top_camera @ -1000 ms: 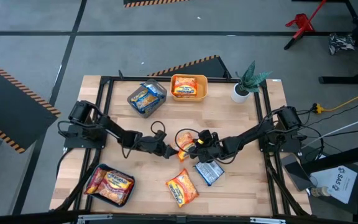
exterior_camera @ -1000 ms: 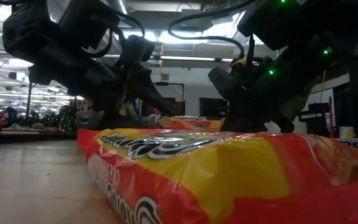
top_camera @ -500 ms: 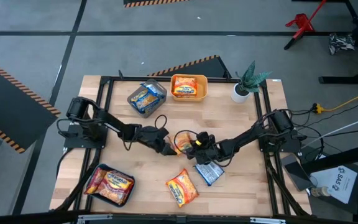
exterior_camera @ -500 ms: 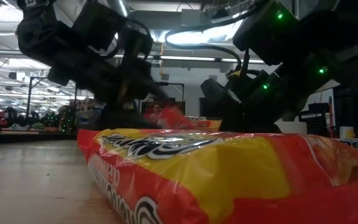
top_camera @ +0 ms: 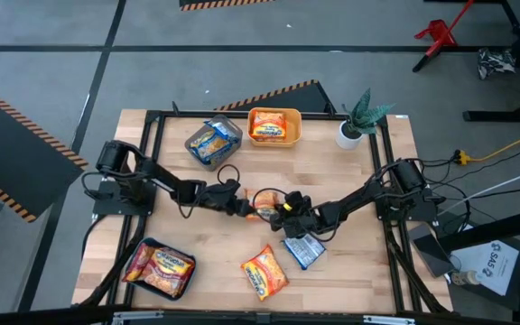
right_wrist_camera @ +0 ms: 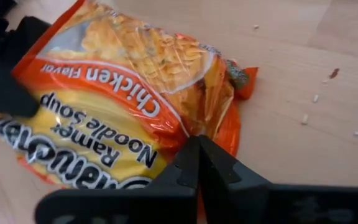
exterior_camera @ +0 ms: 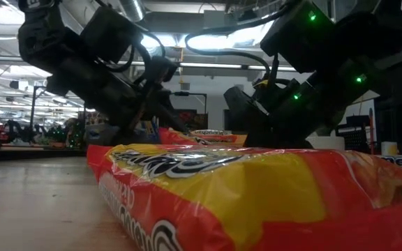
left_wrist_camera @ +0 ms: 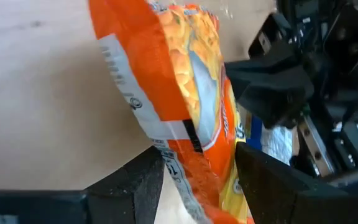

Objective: Sort Maruchan noodles
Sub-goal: Adjust the packs of blue ramen in the black transparent bin

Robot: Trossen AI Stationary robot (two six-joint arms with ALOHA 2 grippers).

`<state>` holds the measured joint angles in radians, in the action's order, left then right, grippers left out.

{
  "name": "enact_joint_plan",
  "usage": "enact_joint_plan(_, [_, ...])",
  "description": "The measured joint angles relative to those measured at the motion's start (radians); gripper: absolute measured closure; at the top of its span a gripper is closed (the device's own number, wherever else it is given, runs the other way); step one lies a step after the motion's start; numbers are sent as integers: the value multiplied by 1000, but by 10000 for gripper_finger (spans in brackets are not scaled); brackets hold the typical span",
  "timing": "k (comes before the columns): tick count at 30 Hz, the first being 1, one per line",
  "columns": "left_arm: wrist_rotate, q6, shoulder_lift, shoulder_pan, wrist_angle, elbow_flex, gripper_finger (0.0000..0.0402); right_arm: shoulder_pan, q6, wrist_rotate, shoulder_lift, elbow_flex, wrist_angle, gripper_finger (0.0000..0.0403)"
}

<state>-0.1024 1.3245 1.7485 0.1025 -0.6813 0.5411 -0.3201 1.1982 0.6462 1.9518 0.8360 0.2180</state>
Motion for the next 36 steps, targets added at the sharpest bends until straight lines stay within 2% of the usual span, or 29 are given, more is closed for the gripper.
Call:
enact_joint_plan(11, [-19, -5, 11, -21, -18, 2, 215, 0, -31, -4, 1, 0, 20, 403])
enact_joint_plan(22, [-8, -17, 13, -31, -62, 0, 289, -1, -56, -5, -27, -1, -1, 403])
enact_joint_plan(29, [67, -91, 7, -63, -109, -1, 294, -2, -55, 18, -152, -1, -155, 403])
enact_joint_plan(36, [99, -102, 5, -125, -204, 0, 295, -43, -11, 85, -374, 0, -482, 403])
